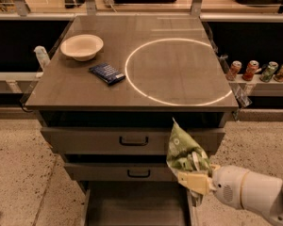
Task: Place green jalapeno chip bag into bottom drawer
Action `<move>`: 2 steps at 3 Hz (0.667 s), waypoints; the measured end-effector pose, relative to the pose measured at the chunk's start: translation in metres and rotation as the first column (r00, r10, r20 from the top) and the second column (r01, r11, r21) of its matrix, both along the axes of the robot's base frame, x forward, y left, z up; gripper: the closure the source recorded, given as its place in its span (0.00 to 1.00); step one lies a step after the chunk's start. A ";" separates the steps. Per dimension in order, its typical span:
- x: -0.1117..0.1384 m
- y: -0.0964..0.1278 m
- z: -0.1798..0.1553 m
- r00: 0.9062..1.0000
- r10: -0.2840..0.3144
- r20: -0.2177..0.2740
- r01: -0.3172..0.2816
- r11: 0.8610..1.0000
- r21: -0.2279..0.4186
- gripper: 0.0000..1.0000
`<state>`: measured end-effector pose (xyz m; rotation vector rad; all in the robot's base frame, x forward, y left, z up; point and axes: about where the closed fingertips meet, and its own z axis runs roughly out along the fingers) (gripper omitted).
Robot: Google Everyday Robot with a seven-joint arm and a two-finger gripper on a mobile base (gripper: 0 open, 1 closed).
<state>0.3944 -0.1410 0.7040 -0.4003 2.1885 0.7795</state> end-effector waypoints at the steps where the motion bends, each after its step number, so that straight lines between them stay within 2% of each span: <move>1: -0.017 -0.009 -0.078 0.993 0.014 -0.114 0.001 0.991 0.133 1.00; 2: -0.019 -0.013 -0.138 0.979 0.033 -0.203 0.013 0.975 0.220 1.00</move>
Offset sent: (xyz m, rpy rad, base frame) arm -0.0195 -0.0211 -0.2092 0.3304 0.3199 0.0124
